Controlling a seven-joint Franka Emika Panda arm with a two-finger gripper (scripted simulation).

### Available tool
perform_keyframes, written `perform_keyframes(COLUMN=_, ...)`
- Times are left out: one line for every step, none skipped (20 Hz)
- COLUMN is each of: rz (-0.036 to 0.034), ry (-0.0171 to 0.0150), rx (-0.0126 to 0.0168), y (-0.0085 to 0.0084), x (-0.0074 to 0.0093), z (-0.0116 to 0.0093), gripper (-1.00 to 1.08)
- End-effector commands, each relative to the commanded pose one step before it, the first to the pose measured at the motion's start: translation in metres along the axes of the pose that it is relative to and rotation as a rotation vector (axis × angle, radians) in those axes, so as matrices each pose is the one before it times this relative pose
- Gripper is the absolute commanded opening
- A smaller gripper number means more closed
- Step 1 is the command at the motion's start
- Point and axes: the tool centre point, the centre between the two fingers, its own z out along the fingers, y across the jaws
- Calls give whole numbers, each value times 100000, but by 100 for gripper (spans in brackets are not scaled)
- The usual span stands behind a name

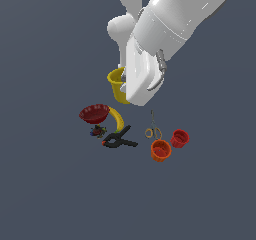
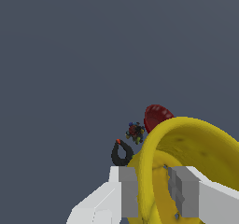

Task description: Pick up a designated object from a clutter of objects.

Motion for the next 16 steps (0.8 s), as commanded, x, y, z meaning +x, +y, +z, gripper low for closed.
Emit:
perform_keyframes(rz=-56, ry=-42, rx=144, y=-552, x=803, z=-1319, gripper=-100)
perform_keyframes(rz=0, ry=0, rx=0, y=-186, x=257, z=-387, gripper=-100)
perform_keyframes(rz=0, ry=0, rx=0, y=-172, x=234, z=-351, gripper=-100)
perform_keyframes(rz=0, ry=0, rx=0, y=-160, x=213, z=-320, gripper=-100)
perform_keyframes(rz=0, ry=0, rx=0, y=-146, x=193, z=-290, gripper=-100)
perform_keyframes(rz=-14, ry=47, rx=48, y=-117, x=147, z=-299, gripper=-100)
perform_keyframes(rz=0, ry=0, rx=0, y=-119, x=154, z=-231, gripper=-100)
perform_keyframes(rz=0, ry=0, rx=0, y=-106, x=136, z=-203, gripper=-100)
perform_keyframes(rz=29, ry=49, rx=39, y=-71, x=113, z=-210, gripper=-100)
perform_keyframes(rz=0, ry=0, rx=0, y=-82, x=99, z=-149, gripper=-100)
perform_keyframes(rz=0, ry=0, rx=0, y=-71, x=80, z=-122, gripper=-100)
perform_keyframes(rz=61, ry=27, rx=16, y=-38, x=86, z=-113, gripper=-100)
perform_keyframes(rz=0, ry=0, rx=0, y=-49, x=45, z=-72, gripper=-100)
perform_keyframes(rz=64, ry=22, rx=13, y=-16, x=56, z=-61, gripper=-100)
perform_keyframes(rz=0, ry=0, rx=0, y=-24, x=15, z=-27, gripper=-100)
perform_keyframes(rz=0, ry=0, rx=0, y=-8, x=4, z=-8, gripper=-100)
